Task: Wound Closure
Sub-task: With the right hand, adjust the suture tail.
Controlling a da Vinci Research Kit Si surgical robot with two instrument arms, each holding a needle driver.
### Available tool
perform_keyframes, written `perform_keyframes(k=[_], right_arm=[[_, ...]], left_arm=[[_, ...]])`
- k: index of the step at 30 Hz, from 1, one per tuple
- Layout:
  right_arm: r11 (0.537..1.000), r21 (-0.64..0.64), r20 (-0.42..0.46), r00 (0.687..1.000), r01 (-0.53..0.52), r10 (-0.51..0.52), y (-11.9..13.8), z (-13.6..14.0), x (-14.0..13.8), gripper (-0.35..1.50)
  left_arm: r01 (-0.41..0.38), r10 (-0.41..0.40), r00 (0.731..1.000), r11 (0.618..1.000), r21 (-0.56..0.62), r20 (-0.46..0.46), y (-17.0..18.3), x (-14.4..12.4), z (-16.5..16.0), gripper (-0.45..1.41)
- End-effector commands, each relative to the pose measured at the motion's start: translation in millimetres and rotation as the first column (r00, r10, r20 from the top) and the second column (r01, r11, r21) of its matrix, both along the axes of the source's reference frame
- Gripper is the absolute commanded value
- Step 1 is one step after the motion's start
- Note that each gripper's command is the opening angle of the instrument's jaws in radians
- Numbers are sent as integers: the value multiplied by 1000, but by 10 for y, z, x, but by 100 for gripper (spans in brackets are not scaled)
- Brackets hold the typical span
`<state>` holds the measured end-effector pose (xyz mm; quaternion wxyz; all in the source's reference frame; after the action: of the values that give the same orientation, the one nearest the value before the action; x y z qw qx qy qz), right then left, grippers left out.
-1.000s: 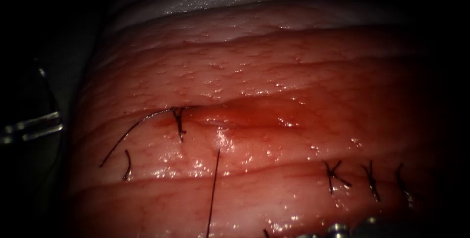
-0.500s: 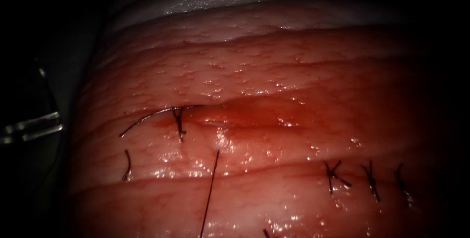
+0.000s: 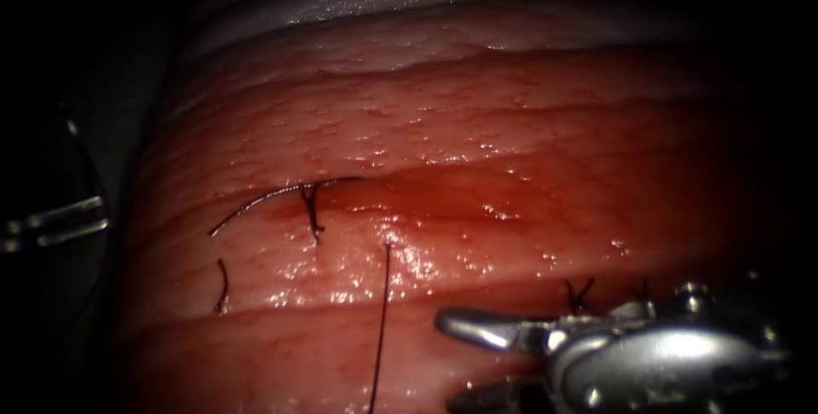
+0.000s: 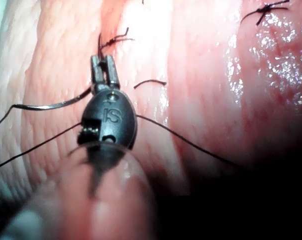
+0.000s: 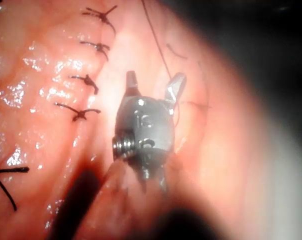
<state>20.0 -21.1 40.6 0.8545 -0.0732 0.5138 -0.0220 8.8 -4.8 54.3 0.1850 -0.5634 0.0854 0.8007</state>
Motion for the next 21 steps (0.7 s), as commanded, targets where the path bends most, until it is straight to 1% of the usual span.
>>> perform_keyframes(k=[1, 4, 6, 8, 9, 10, 11, 12, 13, 14, 16, 20, 21], right_arm=[[1000, 11, 42, 999, -3, 3, 26, 19, -14, 146], [1000, 20, 147, 989, 24, -27, 57, 33, -28, 134], [999, 39, 183, 983, 3, -10, 77, 41, -29, 128], [997, 80, 178, 984, -18, 3, 99, 50, -24, 121], [993, 112, 177, 984, -40, 19, 106, 54, -21, 106], [986, 151, 182, 982, -73, 45, 114, 59, -15, 84], [977, 189, 182, 981, -102, 67, 119, 63, -9, 84], [963, 236, 173, 981, -128, 88, 125, 67, -2, 93], [948, 282, 159, 981, -151, 109, 131, 72, 5, 108], [924, 340, 156, 980, -174, 128, 138, 77, 15, 118], [910, 376, 174, 978, -173, 114, 146, 86, 29, 114], [888, 447, 228, 974, -112, 8, 162, 109, 68, 96], [879, 464, 245, 969, -106, -12, 169, 119, 83, 106]], left_arm=[[0, 0, 1000, 1000, 0, 1, 0, -6, 7, -45], [0, 0, 1000, 1000, 0, 1, 0, -6, 8, -45], [1, -1, 1000, 1000, 0, 1, 0, -6, 8, -45], [1, -1, 1000, 1000, 0, 1, 1, -7, 9, -45], [1, -1, 1000, 1000, 0, 0, 1, -7, 10, -45], [2, -2, 1000, 1000, -1, 0, 1, -7, 10, -45], [2, -2, 1000, 1000, -1, 0, 1, -8, 10, -45], [2, -2, 1000, 1000, -1, 0, 1, -8, 11, -45], [0, 0, 1000, 1000, 0, -2, 1, -9, 12, -45], [1, -1, 1000, 1000, 0, -2, 1, -9, 12, -45], [0, 0, 1000, 1000, 0, -4, 1, -11, 13, -45], [-4, 4, 1000, 1000, 1, -4, 1, -12, 14, -45], [-6, 6, 1000, 1000, 1, -5, 0, -11, 14, -45]])
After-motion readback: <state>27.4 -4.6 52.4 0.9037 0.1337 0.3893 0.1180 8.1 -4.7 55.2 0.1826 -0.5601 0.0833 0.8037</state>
